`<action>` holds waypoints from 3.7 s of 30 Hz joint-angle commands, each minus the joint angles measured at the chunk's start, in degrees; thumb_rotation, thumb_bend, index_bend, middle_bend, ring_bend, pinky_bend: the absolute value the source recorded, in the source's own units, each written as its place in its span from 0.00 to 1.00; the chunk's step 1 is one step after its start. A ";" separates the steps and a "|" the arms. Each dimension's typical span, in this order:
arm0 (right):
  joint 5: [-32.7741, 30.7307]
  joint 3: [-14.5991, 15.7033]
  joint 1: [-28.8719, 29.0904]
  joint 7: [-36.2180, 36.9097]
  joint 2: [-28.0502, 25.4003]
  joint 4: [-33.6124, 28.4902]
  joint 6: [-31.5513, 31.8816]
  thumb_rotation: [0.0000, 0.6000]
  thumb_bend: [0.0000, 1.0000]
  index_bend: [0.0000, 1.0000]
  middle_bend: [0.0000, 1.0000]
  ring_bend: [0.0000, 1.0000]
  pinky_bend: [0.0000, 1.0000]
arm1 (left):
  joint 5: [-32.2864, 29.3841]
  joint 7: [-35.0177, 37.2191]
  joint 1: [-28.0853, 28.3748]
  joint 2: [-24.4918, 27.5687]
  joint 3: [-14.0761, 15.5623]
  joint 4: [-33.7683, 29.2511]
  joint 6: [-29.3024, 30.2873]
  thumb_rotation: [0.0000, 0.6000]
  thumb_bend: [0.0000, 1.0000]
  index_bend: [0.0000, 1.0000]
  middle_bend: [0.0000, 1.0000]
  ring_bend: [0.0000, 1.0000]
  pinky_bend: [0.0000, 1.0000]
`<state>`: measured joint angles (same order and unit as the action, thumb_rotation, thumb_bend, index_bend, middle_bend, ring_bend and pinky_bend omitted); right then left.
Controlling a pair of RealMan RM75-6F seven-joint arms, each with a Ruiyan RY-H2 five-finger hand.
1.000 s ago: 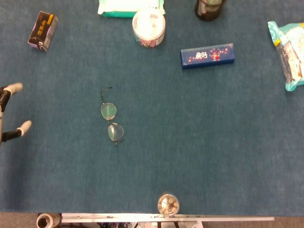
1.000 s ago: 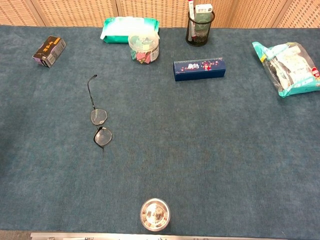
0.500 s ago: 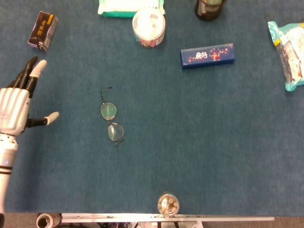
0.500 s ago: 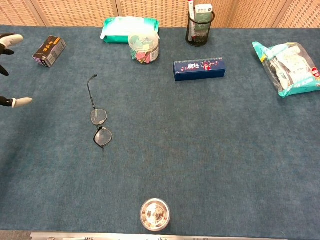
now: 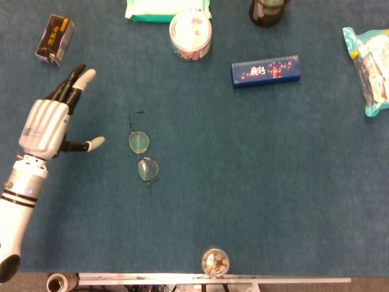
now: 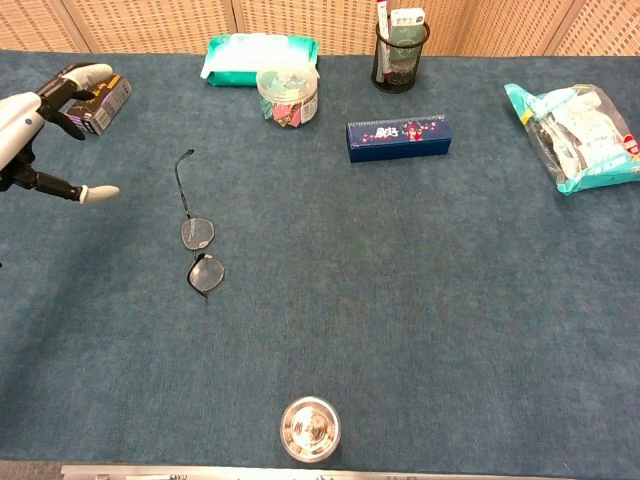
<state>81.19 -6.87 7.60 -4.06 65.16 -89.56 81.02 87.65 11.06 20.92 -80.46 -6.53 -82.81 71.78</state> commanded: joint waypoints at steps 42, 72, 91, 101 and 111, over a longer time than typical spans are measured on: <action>-1.99 -0.28 3.58 0.94 2.61 3.78 -4.62 1.00 0.22 0.44 0.39 0.34 0.58 | -3.25 9.27 12.93 -15.09 -1.01 16.20 -10.48 1.00 0.04 0.00 0.00 0.13 0.32; -2.47 0.48 2.91 1.20 2.29 3.25 -4.43 1.00 0.22 0.44 0.39 0.34 0.58 | -5.92 10.77 15.52 -19.47 -1.39 22.22 -12.79 1.00 0.04 0.00 0.00 0.13 0.32; -2.44 0.64 2.80 1.15 2.46 3.06 -4.31 1.00 0.22 0.43 0.39 0.34 0.58 | -7.80 8.40 15.02 -21.22 -1.31 27.40 -12.88 1.00 0.04 0.00 0.00 0.13 0.32; -2.33 0.72 2.91 1.67 2.70 3.40 -4.56 1.00 0.22 0.43 0.39 0.34 0.58 | -8.70 6.15 14.18 -20.68 -1.53 28.07 -12.19 1.00 0.04 0.00 0.00 0.13 0.32; -2.21 0.75 3.04 2.13 2.89 3.70 -4.76 1.00 0.22 0.43 0.39 0.34 0.58 | -9.48 3.88 13.06 -19.44 -1.58 28.28 -11.51 1.00 0.04 0.00 0.00 0.13 0.32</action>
<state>78.97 -6.12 10.64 -1.93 68.06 -85.87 76.26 78.24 15.03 34.06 -99.98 -8.08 -54.54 60.21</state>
